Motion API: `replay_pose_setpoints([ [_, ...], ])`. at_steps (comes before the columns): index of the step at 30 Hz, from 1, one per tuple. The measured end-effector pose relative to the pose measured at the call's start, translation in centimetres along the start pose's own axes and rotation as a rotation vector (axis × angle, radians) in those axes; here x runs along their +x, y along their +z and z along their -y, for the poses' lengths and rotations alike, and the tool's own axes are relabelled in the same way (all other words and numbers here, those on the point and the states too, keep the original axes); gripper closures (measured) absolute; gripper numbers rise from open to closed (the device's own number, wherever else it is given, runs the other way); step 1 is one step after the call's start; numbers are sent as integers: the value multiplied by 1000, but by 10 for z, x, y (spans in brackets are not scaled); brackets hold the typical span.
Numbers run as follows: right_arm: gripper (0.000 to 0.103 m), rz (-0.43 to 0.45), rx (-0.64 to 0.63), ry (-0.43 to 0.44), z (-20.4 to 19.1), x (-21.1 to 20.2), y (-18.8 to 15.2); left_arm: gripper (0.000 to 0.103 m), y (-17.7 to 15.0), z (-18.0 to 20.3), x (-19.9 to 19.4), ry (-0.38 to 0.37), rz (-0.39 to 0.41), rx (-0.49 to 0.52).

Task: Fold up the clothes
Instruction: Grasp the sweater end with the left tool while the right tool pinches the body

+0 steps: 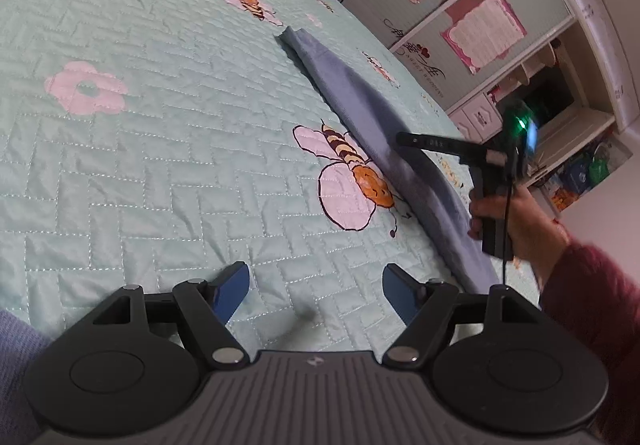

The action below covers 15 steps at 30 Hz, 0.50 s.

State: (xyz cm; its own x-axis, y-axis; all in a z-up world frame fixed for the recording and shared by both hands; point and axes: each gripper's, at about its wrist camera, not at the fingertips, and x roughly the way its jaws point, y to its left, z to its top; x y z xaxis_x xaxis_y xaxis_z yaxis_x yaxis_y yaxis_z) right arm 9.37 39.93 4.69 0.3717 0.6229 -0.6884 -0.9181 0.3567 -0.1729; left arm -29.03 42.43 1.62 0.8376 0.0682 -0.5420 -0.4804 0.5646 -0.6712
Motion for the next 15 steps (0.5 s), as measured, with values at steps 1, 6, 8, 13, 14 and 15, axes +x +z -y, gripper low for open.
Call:
replay_pose_setpoints([
  [1,98,26,-52,-32,-13,-10,-2,26,2,-2,0,-7,-3,-17],
  [6,99,124,-298,-101,-83,-64,-32,26,11,-10,-3,-67,-13,-118],
  [8,99,155,-379,-129,-108,-82,-52,26,13,-13,-4,-100,-10,-159],
  [13,100,211,-387,-125,-142,-117,-96,26,15,-18,6,-154,-21,-268],
  [14,100,218,-383,-120,-145,-120,-103,26,14,-19,9,-163,-22,-295],
  [15,101,218,-376,-114,-147,-122,-109,26,14,-21,13,-166,-21,-323],
])
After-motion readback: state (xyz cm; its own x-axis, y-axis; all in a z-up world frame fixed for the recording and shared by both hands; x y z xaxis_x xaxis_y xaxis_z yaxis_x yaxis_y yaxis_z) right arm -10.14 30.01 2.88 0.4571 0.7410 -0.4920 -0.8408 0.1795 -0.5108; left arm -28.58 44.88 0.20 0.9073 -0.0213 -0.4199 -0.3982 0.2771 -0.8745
